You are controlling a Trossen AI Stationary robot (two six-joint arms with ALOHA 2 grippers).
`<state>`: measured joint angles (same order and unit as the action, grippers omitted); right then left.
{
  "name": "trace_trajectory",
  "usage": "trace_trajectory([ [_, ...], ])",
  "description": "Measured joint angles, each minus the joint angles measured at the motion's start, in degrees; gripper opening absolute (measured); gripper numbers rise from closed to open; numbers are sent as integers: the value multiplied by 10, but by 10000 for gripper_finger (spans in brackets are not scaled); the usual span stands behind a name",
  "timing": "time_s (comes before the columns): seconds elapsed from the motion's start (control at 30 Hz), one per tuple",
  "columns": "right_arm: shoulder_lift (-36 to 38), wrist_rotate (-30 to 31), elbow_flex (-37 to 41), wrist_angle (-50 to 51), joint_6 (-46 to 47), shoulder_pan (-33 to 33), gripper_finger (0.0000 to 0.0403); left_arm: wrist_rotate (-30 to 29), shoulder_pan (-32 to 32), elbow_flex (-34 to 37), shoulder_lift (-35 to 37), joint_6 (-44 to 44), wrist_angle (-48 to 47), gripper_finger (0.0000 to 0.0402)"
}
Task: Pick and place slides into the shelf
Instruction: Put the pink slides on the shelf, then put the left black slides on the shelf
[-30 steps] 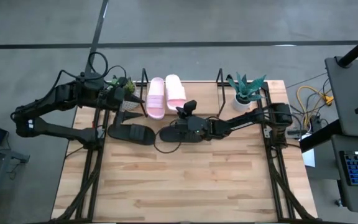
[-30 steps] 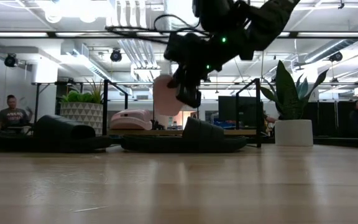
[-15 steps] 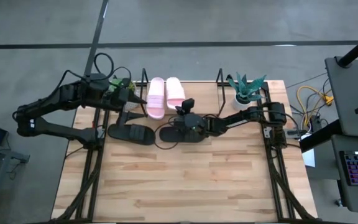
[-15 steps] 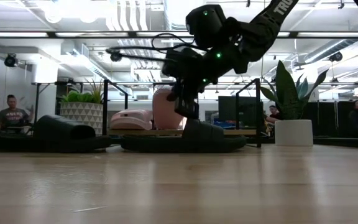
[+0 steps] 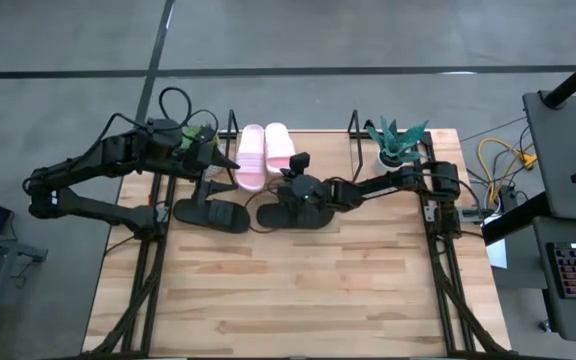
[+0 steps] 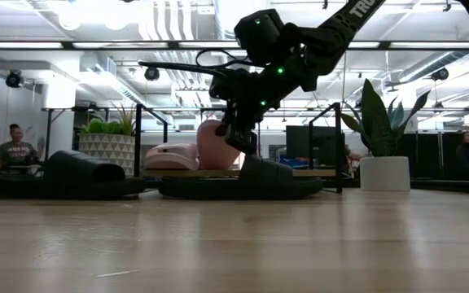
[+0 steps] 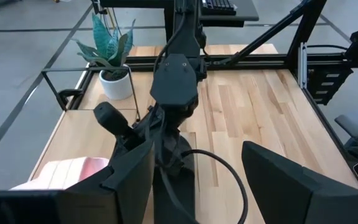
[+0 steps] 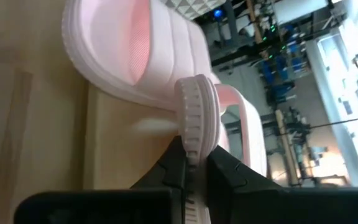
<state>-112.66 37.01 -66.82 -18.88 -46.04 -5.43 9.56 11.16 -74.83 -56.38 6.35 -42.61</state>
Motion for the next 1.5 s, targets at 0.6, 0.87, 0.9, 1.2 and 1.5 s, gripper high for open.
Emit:
trace_trajectory([
  [0.6,0,-133,-139,280,218,2,113,0,0,0,-10,0,-1,226],
  [0.87,0,-145,-168,325,218,2,153,0,0,0,-16,0,-4,226],
  [0.9,2,-145,-175,337,218,2,157,0,0,1,-16,0,-5,226],
  [1.2,88,-145,-194,436,294,31,146,1,0,3,-18,-15,-22,226],
  [1.5,275,-140,-93,434,330,131,112,1,0,60,-17,-77,-29,226],
])
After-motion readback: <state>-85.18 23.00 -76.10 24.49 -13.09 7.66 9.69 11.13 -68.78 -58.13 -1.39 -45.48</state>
